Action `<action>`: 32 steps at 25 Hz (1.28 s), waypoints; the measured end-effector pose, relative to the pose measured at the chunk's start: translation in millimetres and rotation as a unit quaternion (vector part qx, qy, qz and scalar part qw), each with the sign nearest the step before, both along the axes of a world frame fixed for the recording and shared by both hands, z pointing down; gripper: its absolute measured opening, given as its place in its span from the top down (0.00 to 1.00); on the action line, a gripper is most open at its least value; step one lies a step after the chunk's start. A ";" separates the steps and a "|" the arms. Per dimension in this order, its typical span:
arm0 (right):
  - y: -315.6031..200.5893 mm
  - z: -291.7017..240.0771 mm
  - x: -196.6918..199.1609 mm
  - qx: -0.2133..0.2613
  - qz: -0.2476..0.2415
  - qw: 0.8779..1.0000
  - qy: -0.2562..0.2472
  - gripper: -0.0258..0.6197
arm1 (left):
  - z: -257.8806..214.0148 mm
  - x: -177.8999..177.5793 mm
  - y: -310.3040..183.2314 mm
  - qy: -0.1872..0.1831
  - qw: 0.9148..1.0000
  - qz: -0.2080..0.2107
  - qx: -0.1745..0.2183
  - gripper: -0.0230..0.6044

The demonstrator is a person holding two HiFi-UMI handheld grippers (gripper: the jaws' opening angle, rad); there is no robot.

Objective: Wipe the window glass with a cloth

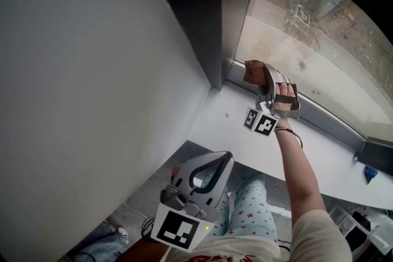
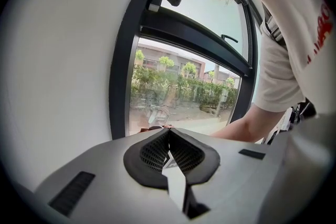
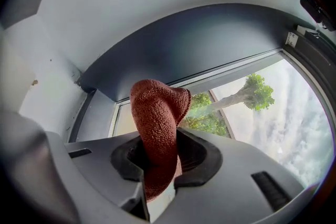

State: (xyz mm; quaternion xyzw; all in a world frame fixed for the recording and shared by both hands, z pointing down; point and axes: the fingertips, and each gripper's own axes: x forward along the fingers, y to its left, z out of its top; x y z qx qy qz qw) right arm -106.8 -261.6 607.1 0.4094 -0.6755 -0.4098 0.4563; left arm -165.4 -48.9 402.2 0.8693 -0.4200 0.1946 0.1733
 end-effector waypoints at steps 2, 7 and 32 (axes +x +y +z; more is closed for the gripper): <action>-0.4 12.7 -0.3 -0.007 -0.004 1.000 0.007 0.81 | 1.6 -2.5 -1.1 -0.003 1.000 -0.002 -0.005 0.93; -0.4 21.8 8.7 -0.032 0.001 0.999 0.018 0.81 | -12.2 3.4 -1.9 -0.009 1.000 -0.006 -0.018 0.93; 43.8 -63.4 -6.5 -0.034 0.006 0.999 -0.027 0.81 | -37.2 -4.9 26.5 0.013 1.000 0.003 0.027 0.93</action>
